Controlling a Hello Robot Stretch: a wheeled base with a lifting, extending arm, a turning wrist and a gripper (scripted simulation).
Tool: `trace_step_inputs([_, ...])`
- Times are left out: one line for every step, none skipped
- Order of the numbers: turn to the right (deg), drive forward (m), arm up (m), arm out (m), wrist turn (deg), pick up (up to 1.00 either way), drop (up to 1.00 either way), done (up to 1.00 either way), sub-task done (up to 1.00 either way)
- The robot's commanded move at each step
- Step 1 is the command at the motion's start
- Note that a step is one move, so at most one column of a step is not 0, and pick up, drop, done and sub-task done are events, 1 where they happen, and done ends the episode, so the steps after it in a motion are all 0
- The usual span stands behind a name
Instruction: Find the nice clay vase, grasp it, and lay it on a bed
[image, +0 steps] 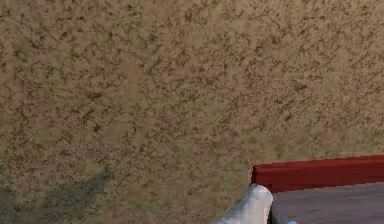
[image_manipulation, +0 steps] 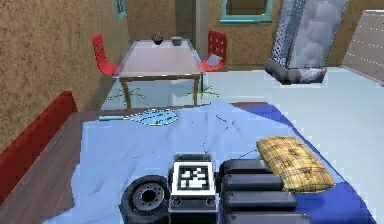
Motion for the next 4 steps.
trace_step_inputs([45.0,0.0,0.0,0.0,0.0,0.0,0.0,0.0,0.0])
trace_step_inputs([30.0,0.0,0.0,0.0,0.0,0.0,0.0,0.0,0.0])
trace_step_inputs([-45.0,0.0,0.0,0.0,0.0,0.0,0.0,0.0,0.0])
trace_step_inputs([-18.0,0.0,0.0,0.0,0.0,0.0,0.0,0.0,0.0])
